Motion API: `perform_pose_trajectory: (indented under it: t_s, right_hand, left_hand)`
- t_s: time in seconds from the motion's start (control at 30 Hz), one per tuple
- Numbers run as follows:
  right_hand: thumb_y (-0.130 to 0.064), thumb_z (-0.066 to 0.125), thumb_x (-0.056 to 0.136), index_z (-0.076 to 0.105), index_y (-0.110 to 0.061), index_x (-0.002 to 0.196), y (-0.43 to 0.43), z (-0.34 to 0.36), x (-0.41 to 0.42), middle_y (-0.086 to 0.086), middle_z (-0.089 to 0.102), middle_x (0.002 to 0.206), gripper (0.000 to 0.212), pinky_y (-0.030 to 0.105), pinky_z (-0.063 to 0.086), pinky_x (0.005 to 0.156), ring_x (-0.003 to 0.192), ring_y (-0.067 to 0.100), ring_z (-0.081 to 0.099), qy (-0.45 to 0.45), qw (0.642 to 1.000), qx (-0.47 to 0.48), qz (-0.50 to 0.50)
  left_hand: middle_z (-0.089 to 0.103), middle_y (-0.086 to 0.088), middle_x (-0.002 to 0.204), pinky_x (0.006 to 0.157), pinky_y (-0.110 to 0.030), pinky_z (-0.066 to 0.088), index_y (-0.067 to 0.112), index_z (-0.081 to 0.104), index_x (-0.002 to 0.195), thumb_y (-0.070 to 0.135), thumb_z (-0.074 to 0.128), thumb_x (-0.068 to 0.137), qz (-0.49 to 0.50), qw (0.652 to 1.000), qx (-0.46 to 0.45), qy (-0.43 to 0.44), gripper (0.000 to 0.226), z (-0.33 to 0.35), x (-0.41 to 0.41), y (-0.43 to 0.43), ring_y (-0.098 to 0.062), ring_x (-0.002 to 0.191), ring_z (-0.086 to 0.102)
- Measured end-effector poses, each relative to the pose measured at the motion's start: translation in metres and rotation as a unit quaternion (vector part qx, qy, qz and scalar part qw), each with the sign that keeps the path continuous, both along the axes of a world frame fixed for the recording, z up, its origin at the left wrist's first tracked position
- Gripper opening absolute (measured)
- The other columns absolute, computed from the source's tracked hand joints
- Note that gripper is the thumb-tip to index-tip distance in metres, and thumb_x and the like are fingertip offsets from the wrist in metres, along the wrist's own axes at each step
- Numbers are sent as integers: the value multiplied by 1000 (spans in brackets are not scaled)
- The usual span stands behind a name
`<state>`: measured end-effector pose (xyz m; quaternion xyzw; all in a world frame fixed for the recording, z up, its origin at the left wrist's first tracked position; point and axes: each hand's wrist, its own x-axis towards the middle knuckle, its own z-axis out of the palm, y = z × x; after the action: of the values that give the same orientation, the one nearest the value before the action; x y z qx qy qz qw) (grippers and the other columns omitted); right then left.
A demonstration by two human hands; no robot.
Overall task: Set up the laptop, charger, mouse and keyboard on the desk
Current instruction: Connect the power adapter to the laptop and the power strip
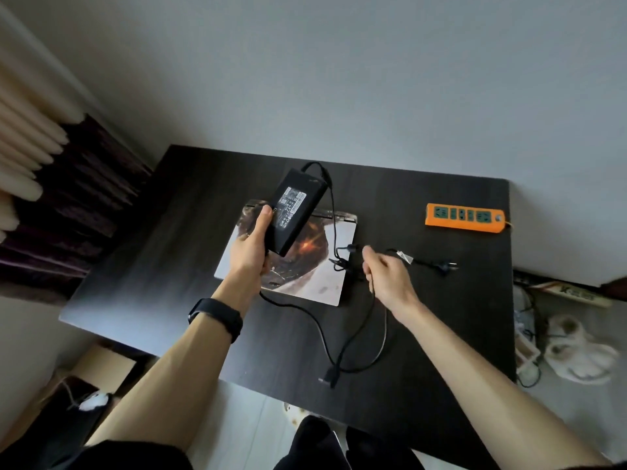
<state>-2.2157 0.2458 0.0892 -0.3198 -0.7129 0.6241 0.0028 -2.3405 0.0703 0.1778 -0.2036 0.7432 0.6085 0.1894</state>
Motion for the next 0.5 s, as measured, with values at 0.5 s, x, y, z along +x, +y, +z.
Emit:
perform_pose_trajectory:
  t_s: [0.5]
  right_hand:
    - [-18, 43, 102, 51, -18, 81, 121, 65, -132, -5, 48, 61, 23, 20, 27, 48, 46, 8, 36, 25, 900, -329, -284]
  left_hand:
    - [61, 8, 45, 36, -14, 40, 6, 73, 92, 52, 75, 79, -3, 1000, 12, -20, 47, -19, -40, -30, -5, 32, 53]
